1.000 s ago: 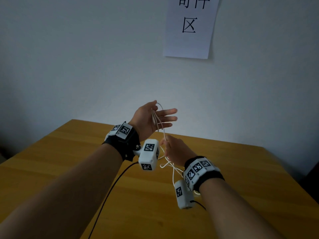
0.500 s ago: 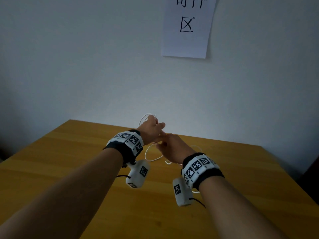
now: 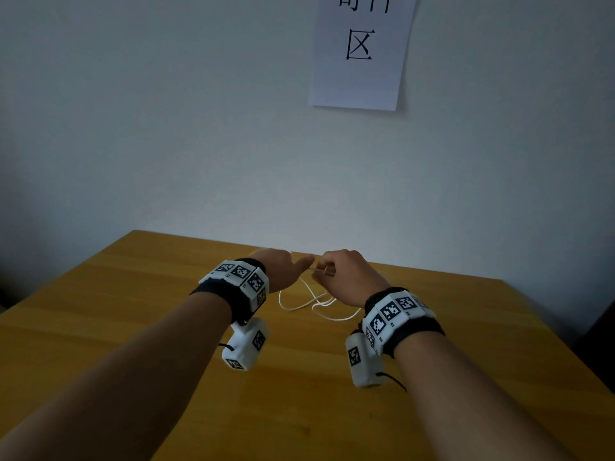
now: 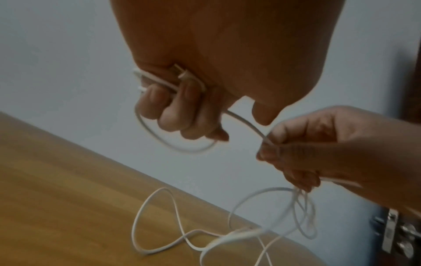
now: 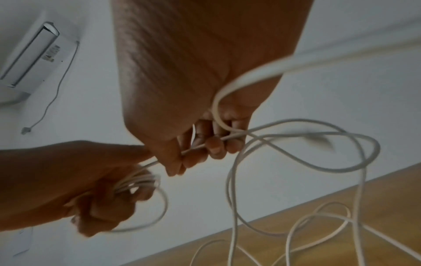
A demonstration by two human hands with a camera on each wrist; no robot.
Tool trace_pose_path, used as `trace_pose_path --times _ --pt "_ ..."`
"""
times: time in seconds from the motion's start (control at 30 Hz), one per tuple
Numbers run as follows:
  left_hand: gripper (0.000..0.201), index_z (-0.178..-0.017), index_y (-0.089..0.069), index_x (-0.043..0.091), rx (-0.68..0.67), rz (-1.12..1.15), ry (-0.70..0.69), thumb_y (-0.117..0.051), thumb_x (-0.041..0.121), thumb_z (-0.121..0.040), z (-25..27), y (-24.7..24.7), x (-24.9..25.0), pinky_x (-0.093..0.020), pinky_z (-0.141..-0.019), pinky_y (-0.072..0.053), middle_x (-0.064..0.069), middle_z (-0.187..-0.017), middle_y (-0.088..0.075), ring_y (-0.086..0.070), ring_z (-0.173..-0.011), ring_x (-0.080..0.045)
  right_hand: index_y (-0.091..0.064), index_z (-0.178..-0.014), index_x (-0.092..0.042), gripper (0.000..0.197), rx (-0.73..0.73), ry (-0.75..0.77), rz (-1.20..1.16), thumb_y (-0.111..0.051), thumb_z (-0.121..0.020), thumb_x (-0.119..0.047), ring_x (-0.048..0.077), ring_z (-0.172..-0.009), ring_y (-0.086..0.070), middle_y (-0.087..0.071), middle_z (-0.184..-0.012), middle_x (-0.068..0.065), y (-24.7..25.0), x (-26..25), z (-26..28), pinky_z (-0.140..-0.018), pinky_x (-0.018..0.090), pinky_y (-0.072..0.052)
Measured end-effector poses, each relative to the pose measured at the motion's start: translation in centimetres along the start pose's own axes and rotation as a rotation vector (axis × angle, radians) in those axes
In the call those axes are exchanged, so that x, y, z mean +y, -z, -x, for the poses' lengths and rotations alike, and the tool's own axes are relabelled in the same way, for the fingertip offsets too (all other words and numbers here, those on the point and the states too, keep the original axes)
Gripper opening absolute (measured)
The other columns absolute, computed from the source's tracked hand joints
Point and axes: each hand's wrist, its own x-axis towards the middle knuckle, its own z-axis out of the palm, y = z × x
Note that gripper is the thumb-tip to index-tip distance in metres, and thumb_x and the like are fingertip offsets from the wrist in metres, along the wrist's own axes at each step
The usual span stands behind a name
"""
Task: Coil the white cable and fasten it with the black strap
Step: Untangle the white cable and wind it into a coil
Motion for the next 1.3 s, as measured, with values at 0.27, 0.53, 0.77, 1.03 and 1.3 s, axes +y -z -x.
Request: trace_pose_path --times 0.27,0.53,0.77,1.03,1.3 --pt "0.055 -0.053 -0.032 0.021 -0.269 0.683 0.088 -0.052 0.053 -0.093 0.4 1.1 -1.4 -0.023 -0.047 -0.024 0.003 -0.047 -0.029 -0.024 -0.041 -0.015 -0.073 -0.092 -0.019 0.036 0.057 -0.051 0.051 -0.061 -0.097 -0.052 0.016 -0.075 -0.067 -0.071 -0.082 -0.003 0.3 2.1 -0.1 -0.068 0.034 -0.054" --pt "0.048 -0.057 -0.021 0.025 -0.252 1.549 -0.058 -0.042 0.035 -0.100 0.9 2.8 -1.2 -0.026 -0.045 -0.014 0.006 -0.049 -0.018 -0.015 -0.042 -0.012 -0.070 -0.103 -0.011 0.049 0.124 -0.050 0.016 -0.044 -0.104 -0.052 0.016 -0.079 -0.069 -0.070 -0.086 -0.007 -0.4 2.1 -0.1 -0.079 0.042 -0.059" --pt "0.049 -0.050 -0.031 0.022 -0.282 2.023 -0.182 -0.035 0.033 -0.098 0.5 3.9 0.2 -0.025 -0.044 -0.022 0.006 -0.046 -0.027 -0.026 -0.038 -0.011 -0.059 -0.112 -0.008 0.030 0.100 -0.035 0.014 -0.043 -0.108 -0.032 0.026 -0.084 -0.065 -0.070 -0.095 0.009 -1.3 1.3 0.1 -0.076 0.039 -0.051" --pt "0.023 -0.078 -0.032 0.019 -0.097 1.978 -0.268 -0.034 0.026 -0.100 1.3 4.5 2.3 -0.043 -0.088 -0.050 -0.024 -0.119 -0.067 -0.068 -0.103 -0.039 -0.055 -0.137 -0.023 0.042 0.009 -0.052 0.032 -0.041 -0.099 -0.011 0.027 -0.107 -0.068 -0.070 -0.125 0.010 -2.6 -0.2 0.7 -0.096 0.043 -0.055" --pt "0.044 -0.133 -0.035 -0.005 0.118 1.352 -0.137 -0.041 0.026 -0.102 0.8 3.2 3.3 -0.048 -0.103 -0.045 -0.026 -0.123 -0.063 -0.066 -0.107 -0.038 -0.055 -0.137 -0.040 0.045 -0.071 -0.025 0.067 -0.040 -0.102 -0.016 0.025 -0.106 -0.068 -0.069 -0.127 0.007 -2.2 -1.1 0.9 -0.095 0.045 -0.056"
